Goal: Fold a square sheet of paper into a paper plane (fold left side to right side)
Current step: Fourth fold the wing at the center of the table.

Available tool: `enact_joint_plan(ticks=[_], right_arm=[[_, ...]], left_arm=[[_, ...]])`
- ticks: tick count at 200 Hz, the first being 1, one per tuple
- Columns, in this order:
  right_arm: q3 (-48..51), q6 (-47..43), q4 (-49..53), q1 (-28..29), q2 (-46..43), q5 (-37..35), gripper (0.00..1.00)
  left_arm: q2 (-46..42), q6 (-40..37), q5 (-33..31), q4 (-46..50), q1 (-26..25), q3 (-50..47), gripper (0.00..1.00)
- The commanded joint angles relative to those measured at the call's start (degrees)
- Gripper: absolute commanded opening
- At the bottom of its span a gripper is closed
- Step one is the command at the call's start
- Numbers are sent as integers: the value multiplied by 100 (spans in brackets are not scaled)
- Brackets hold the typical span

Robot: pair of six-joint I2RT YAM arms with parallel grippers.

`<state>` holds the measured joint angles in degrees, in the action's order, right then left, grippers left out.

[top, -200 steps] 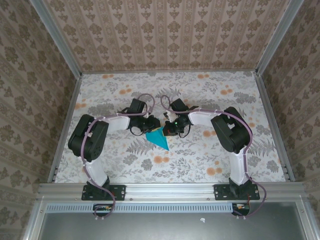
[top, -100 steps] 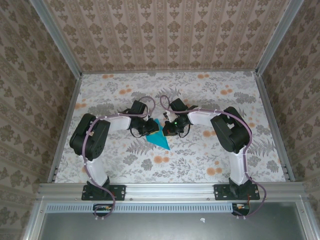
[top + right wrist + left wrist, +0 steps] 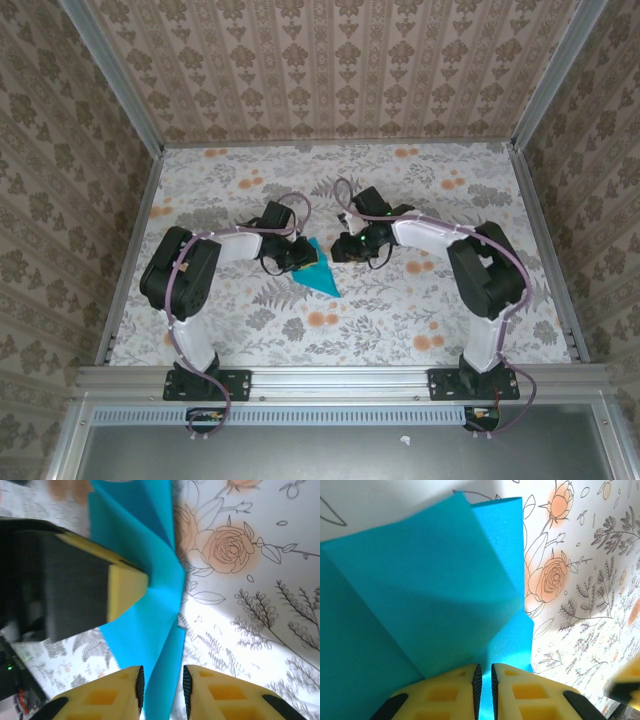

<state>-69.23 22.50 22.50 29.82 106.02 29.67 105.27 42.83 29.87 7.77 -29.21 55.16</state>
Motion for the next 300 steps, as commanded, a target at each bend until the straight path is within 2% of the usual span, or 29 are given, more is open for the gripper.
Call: enact_joint_plan(ticks=[1,29,67,129,300], right_arm=[[340,155,60,164,-375,584,25],[427,565,-422,504,-75,1175,19],[171,644,-539,568,396,1027,20],[-35,175,258,586,748,612,20],[-69,-350,1421,766,904,-89,20]], left_arm=[[207,-143,-388,340,-26,-135,18],[173,-169,-412,374,-32,-140,17],[169,-204,-413,409,-41,-123,17],[173,-228,-420,427,-41,-88,17],[186,-283,-474,539,-15,-41,17]])
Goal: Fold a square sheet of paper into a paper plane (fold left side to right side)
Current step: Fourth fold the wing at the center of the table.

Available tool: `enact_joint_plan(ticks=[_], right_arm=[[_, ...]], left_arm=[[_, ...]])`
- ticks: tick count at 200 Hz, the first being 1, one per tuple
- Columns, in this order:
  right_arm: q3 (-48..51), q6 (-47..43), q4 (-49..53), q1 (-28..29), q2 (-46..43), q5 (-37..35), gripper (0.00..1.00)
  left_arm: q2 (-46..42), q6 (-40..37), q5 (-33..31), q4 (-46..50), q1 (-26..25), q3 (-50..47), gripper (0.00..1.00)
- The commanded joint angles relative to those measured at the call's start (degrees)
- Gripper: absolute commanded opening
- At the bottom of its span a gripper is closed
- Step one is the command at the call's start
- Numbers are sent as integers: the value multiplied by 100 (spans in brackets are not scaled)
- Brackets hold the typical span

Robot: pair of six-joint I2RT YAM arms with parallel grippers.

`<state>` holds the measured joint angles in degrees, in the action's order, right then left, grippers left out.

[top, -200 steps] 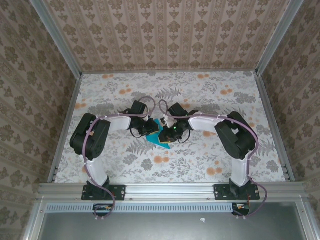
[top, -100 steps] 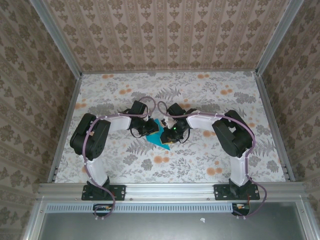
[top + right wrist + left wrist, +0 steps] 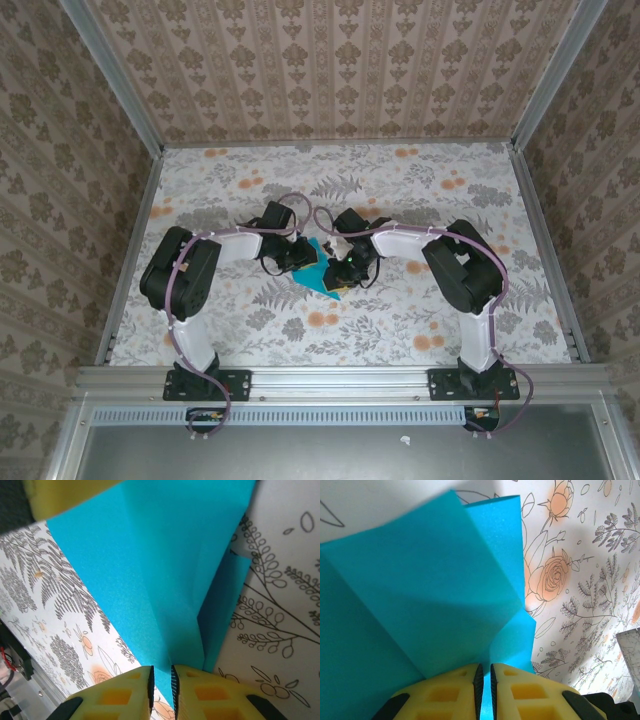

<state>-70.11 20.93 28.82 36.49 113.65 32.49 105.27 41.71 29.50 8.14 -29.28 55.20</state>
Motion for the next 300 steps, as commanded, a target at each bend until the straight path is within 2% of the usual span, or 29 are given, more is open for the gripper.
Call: enact_joint_plan(ticks=[1,32,80,124,160,193,213,237,255,300], right_arm=[[21,-202,800,101,141,-382,20],[177,-358,1168,155,26,-567,19],[416,-559,1694,303,-210,-911,11],[553,-611,2001,406,-402,-1176,10],[802,-488,1865,392,-691,-1184,9],[1055,-80,1018,17,-1592,-356,9],[1092,169,460,-173,-1884,160,13],[944,653,-557,-170,-1473,677,13],[699,895,-1016,-142,-1008,581,12],[56,774,-801,-106,-156,530,11]], left_arm=[[182,-172,-436,503,-8,-45,17],[178,-170,-470,512,1,-56,17],[178,-165,-489,495,36,-91,17],[171,-161,-522,461,72,-141,17],[160,-139,-499,420,72,-165,16],[165,-137,-473,399,45,-157,16],[162,-129,-466,399,36,-141,16],[169,-129,-471,399,10,-108,16],[169,-124,-467,399,-8,-92,16],[230,-136,-438,416,-43,-21,16]])
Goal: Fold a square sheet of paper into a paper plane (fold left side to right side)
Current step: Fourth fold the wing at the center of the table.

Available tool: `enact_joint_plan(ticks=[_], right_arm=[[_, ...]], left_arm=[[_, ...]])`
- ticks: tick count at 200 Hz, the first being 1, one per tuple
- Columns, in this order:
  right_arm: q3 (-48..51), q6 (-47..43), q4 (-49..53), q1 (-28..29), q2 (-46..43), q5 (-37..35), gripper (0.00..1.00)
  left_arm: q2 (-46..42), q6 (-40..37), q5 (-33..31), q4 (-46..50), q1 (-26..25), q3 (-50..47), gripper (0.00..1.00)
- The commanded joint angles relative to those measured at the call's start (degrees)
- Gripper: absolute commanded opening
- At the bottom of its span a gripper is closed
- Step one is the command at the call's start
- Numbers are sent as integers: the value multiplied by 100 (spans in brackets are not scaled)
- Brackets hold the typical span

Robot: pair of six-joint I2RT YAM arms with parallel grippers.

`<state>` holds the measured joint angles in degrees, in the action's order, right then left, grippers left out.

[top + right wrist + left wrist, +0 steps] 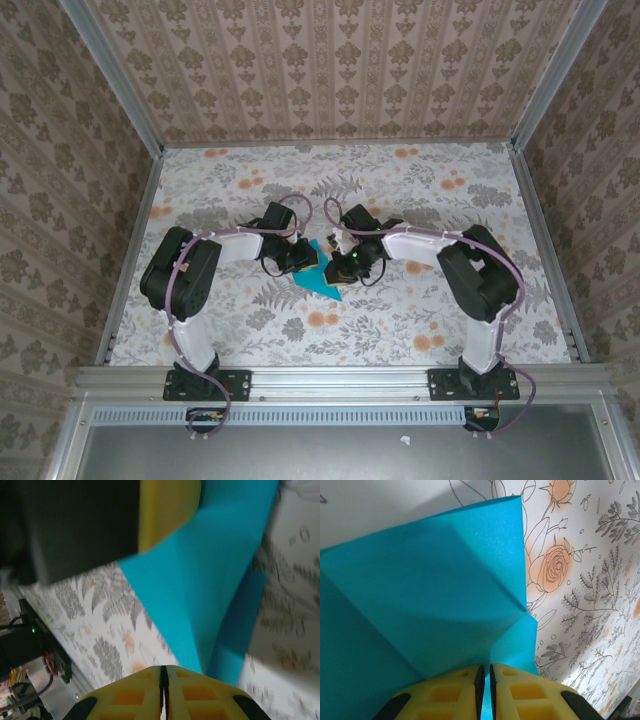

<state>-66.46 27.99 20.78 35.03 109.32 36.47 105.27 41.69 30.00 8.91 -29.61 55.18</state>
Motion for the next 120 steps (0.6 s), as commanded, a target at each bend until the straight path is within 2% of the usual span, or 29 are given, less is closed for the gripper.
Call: enact_joint_plan(ticks=[1,63,88,120], right_arm=[[-312,63,17,40,289,123,11],[-324,-210,747,48,631,-610,11],[-316,-263,972,48,732,-958,10],[-323,-235,972,48,830,-1060,3]], left_arm=[[230,-134,-492,340,-10,-17,16],[2,-201,-471,366,-10,67,17],[-281,-270,-418,259,-19,68,27],[-610,-244,-234,87,-121,-75,26]])
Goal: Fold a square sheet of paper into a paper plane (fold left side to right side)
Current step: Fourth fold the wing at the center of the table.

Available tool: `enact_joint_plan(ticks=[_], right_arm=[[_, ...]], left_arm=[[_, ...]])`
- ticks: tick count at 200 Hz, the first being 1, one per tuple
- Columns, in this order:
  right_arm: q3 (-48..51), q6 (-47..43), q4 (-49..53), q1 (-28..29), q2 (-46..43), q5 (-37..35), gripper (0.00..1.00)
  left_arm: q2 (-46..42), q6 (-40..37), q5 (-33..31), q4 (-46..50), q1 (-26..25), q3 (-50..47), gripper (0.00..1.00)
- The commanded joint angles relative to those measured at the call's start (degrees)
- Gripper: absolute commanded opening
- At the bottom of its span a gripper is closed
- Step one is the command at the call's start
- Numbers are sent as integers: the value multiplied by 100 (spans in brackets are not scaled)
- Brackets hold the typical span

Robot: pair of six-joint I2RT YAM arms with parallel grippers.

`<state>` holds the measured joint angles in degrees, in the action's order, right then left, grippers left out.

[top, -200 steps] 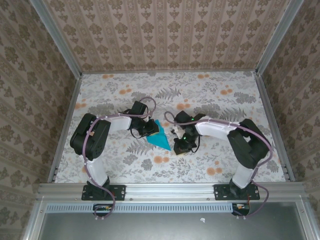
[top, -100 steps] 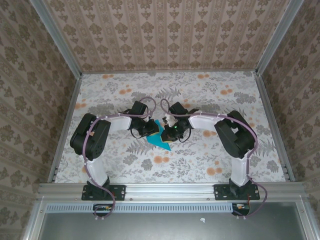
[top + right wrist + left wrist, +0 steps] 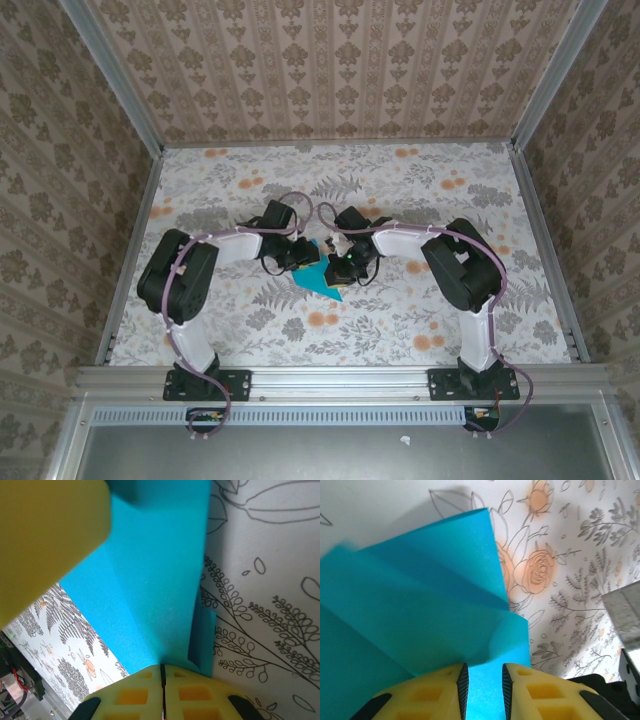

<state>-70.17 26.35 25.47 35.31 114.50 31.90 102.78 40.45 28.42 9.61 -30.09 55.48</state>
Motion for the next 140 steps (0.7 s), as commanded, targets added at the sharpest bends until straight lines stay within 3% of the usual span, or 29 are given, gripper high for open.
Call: enact_joint_plan(ticks=[1,50,89,140], right_arm=[[44,-70,502,20,306,-609,3],[-3,-89,660,18,326,-730,0],[-21,-122,702,20,341,-737,0],[-45,-186,817,20,353,-834,0]], left_arm=[[-367,-122,-71,16,-79,-107,26],[-369,480,527,-903,-237,-648,11],[-99,586,682,-1096,-373,-681,8],[184,684,381,-842,-349,-732,6]])
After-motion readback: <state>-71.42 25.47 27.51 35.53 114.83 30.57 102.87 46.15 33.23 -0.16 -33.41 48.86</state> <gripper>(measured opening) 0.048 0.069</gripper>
